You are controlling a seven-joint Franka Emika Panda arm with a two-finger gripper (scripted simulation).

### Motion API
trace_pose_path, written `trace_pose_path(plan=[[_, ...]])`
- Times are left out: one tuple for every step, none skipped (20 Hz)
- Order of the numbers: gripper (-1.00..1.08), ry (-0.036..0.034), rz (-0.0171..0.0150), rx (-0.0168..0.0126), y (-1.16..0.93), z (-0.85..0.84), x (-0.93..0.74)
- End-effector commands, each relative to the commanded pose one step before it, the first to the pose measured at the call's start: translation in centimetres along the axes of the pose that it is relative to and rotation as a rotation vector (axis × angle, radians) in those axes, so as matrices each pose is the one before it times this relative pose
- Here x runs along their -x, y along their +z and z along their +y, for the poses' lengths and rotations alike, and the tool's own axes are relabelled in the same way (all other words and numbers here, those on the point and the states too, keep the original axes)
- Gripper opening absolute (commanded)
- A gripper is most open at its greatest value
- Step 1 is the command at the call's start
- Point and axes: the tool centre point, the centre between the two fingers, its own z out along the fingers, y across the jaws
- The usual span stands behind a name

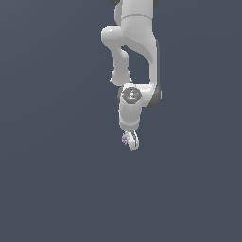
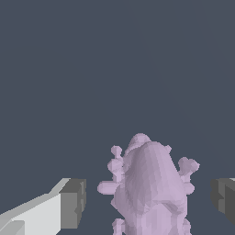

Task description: Pick up the object and move it to a goal position.

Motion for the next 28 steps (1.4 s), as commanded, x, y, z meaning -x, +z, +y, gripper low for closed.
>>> trace_pose_path(plan=[[1.00,0.00022,0.00006,-0.00127,0.524,-0.078,0.006],[1.00,0.00000,0.00000,0.00000,0.078,-0.016,0.000],[1.00,0.00000,0.00000,0.00000,0.025,-0.006,0.000],[-1.00,0.00000,0.00000,0.00000,0.000,0.000,0.000],[-1.00,0.00000,0.00000,0.00000,0.000,0.000,0.000],[-1.00,0.00000,0.00000,0.00000,0.000,0.000,0.000],[-1.00,0.00000,0.00000,0.00000,0.000,0.000,0.000],[-1.00,0.00000,0.00000,0.00000,0.000,0.000,0.000],[-1.00,0.00000,0.00000,0.00000,0.000,0.000,0.000],[-1.00,0.00000,0.00000,0.00000,0.000,0.000,0.000],[-1.00,0.00000,0.00000,0.00000,0.000,0.000,0.000],[-1.00,0.00000,0.00000,0.00000,0.000,0.000,0.000],[-1.00,0.00000,0.00000,0.00000,0.000,0.000,0.000],[-1.00,0.00002,-0.00008,-0.00154,-0.088,-0.046,-0.007],[-1.00,0.00000,0.00000,0.00000,-0.001,0.006,-0.037],[-1.00,0.00000,0.00000,0.00000,-0.003,0.018,-0.112],[-1.00,0.00000,0.00000,0.00000,-0.006,0.029,-0.187],[-1.00,0.00000,0.00000,0.00000,-0.008,0.041,-0.262],[-1.00,0.00000,0.00000,0.00000,-0.010,0.053,-0.337],[-1.00,0.00000,0.00000,0.00000,-0.013,0.064,-0.412],[-1.00,0.00000,0.00000,0.00000,-0.015,0.075,-0.488],[-1.00,0.00000,0.00000,0.00000,-0.017,0.087,-0.565],[-1.00,0.00000,0.00000,0.00000,-0.020,0.098,-0.642],[-1.00,0.00000,0.00000,0.00000,-0.022,0.109,-0.720],[-1.00,0.00000,0.00000,0.00000,-0.025,0.120,-0.800],[-1.00,0.00000,0.00000,0.00000,-0.027,0.131,-0.881],[-1.00,0.00000,0.00000,0.00000,-0.030,0.142,-0.964],[-1.00,0.00000,0.00000,0.00000,-0.032,0.153,-1.048]])
